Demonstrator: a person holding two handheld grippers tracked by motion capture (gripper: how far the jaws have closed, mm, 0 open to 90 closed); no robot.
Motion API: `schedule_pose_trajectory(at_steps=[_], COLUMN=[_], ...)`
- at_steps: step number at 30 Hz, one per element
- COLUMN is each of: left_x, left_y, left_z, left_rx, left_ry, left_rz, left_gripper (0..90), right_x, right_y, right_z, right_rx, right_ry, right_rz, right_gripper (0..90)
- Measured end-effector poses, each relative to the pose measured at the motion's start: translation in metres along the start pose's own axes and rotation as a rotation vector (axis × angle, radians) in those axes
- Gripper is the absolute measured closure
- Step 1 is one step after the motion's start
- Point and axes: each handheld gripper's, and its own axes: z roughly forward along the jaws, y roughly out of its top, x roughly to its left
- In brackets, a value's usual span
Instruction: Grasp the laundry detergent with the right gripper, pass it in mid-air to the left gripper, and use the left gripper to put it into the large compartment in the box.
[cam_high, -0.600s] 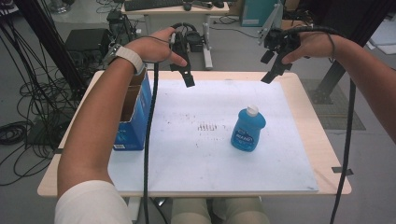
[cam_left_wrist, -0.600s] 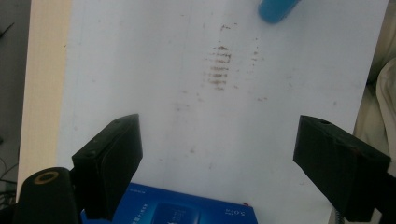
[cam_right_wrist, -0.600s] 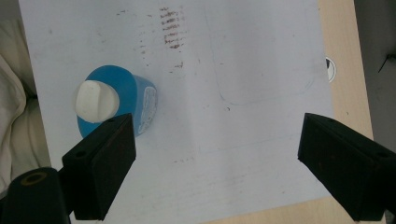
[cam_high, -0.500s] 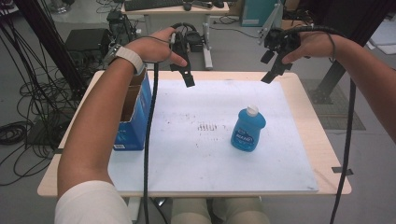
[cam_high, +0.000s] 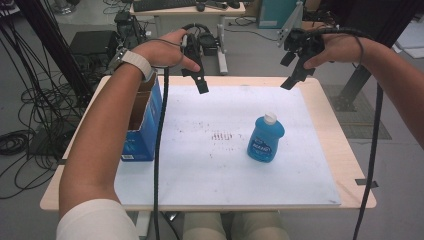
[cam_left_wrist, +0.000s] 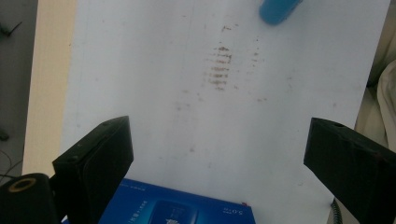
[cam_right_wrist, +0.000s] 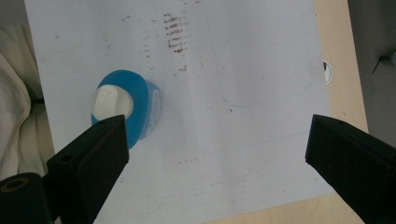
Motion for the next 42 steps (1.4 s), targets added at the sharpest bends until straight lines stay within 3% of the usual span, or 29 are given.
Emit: schedule_pose_trajectory(at_steps=[5, 21, 28, 42], left_x=[-0.003, -0.011, -0.014, -0.016], left_y=[0.002, -0.001, 0.000, 0.002], left_z=[-0.002, -0.003, -0.003, 0.000], left_rx=[0.002, -0.009, -0.009, -0.008], left_ry=[-0.004, 0.007, 0.006, 0.006], left_rz=[0.022, 0.018, 0.028, 0.038], left_gripper=[8.6, 9.9, 9.9, 10.1], right_x=[0.006, 0.033, 0.050, 0.065], right_y=[-0.002, -0.014, -0.027, -0.056], right_z=[-0.003, -0.008, -0.006, 0.007], right_rx=[-0.005, -0.006, -0.045, -0.101], right_ry=[0.000, 0.005, 0.008, 0.054], right_rz=[-0.003, 0.004, 0.039, 0.125], right_gripper=[4.7, 4.7, 4.9, 5.7])
